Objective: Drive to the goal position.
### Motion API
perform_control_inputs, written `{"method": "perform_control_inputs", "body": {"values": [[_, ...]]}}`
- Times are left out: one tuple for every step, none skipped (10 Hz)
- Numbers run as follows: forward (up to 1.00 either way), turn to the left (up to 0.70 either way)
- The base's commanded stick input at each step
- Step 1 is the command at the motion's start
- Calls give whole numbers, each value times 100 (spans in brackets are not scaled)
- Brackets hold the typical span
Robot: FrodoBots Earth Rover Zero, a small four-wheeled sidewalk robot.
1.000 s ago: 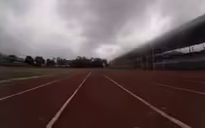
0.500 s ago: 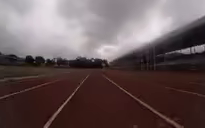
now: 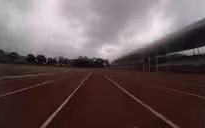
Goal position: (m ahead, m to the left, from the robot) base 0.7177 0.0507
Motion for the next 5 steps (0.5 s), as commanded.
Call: {"method": "perform_control_inputs", "body": {"values": [[70,0],[70,0],[70,0],[70,0],[70,0]]}}
